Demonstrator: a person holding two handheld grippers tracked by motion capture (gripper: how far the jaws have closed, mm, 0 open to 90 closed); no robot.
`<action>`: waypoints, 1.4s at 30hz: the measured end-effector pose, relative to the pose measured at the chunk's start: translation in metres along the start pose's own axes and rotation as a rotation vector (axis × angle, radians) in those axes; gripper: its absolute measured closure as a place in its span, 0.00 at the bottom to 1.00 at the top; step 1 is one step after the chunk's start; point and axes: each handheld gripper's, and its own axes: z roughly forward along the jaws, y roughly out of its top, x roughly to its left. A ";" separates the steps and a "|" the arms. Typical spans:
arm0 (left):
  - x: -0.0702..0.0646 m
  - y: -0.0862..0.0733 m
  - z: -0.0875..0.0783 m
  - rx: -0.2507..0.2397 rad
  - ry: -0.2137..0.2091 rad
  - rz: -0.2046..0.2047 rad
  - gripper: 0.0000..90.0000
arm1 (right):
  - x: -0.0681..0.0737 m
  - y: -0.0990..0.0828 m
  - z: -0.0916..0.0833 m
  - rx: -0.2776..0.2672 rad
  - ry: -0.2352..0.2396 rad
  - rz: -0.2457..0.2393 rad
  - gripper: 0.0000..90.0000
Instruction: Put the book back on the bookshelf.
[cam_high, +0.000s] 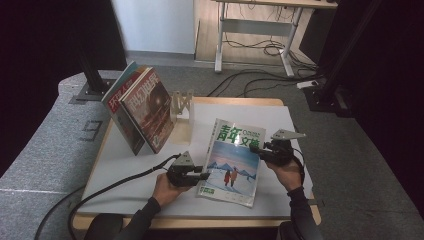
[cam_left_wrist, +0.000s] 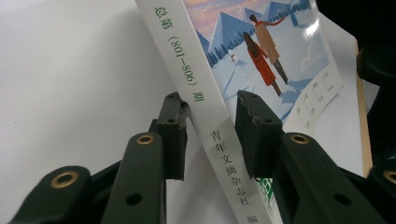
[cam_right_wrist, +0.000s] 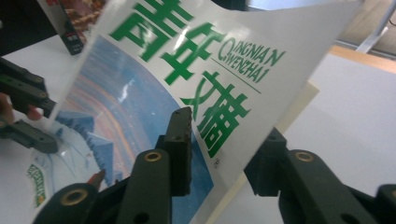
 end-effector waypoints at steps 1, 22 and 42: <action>0.000 0.000 0.000 0.000 -0.001 0.001 0.72 | -0.001 -0.001 0.001 0.002 -0.002 0.003 0.71; 0.007 0.002 -0.017 -0.080 0.087 0.038 0.74 | 0.029 0.033 -0.012 -0.116 0.015 -0.120 0.91; 0.005 -0.011 -0.028 -0.082 0.045 0.077 0.77 | 0.027 0.028 -0.016 -0.116 0.068 -0.121 0.87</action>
